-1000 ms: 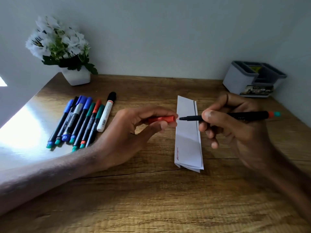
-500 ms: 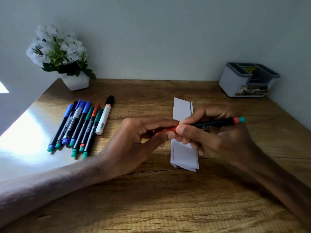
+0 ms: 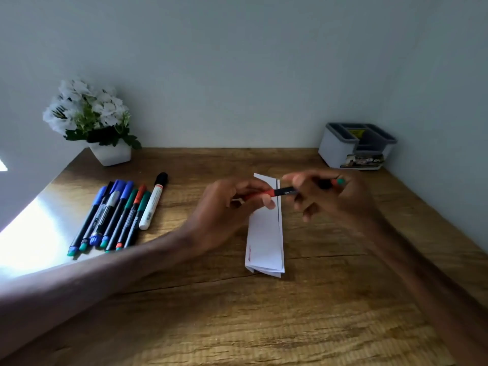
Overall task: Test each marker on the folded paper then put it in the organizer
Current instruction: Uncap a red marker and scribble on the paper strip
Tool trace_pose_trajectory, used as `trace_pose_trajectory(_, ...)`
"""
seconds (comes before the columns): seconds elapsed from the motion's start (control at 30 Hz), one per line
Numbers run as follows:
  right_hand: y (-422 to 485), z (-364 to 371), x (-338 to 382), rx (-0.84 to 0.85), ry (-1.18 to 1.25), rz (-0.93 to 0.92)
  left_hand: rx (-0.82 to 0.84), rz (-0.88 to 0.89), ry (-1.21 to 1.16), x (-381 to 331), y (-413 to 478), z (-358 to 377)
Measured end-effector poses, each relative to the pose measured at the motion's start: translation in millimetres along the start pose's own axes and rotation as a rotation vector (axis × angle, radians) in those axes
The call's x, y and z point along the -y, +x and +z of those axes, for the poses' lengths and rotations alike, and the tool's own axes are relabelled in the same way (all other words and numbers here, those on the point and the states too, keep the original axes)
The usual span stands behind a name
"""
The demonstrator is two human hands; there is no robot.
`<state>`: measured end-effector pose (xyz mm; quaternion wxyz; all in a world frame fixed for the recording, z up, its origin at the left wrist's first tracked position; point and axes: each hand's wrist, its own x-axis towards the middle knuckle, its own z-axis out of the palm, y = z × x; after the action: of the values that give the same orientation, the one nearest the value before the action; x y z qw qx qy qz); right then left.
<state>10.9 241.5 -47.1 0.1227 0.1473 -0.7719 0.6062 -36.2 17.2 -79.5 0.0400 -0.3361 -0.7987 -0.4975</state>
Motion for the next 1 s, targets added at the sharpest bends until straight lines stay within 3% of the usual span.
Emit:
trace_pose_trajectory(0.1, 2.9, -17.5, -4.5, -0.185, -0.169, -0.048, -0.128, -0.02, 0.103, 2.5, 4.0, 2.0)
trace_pose_trajectory(0.2, 1.8, -16.2, -8.2, -0.131, -0.562, -0.167, -0.162, 0.024, 0.081, -8.1, 16.0, 6.3)
trace_pose_trajectory(0.27, 1.9, -9.6, -7.5, -0.09, -0.65, -0.242, -0.162, 0.066, 0.078, -15.4, 25.7, 12.3)
trace_pose_trajectory(0.37, 1.6, -6.0, -5.9, -0.057, -0.712, -0.309, -0.155, 0.075, 0.019, -15.8, 33.6, 23.8)
trace_pose_trajectory(0.5, 2.8, -9.0, -11.8, -0.08, -0.769, -0.202, -0.186, 0.042, 0.021, -6.8, 34.9, 27.0)
trace_pose_trajectory(0.6, 6.8, -10.6, -16.7, -0.133, -0.743, -0.161, -0.309, 0.017, 0.068, 0.8, 33.3, 25.9)
trace_pose_trajectory(0.83, 34.7, -38.2, -7.7, -0.387, -0.631, -0.194, -0.322, 0.016, 0.159, 12.2, 32.4, 27.4)
trace_pose_trajectory(1.0, 77.0, -81.7, 3.8, -0.61, -0.678, -0.276, -0.317, -0.023, 0.148, 14.8, 34.3, 28.4)
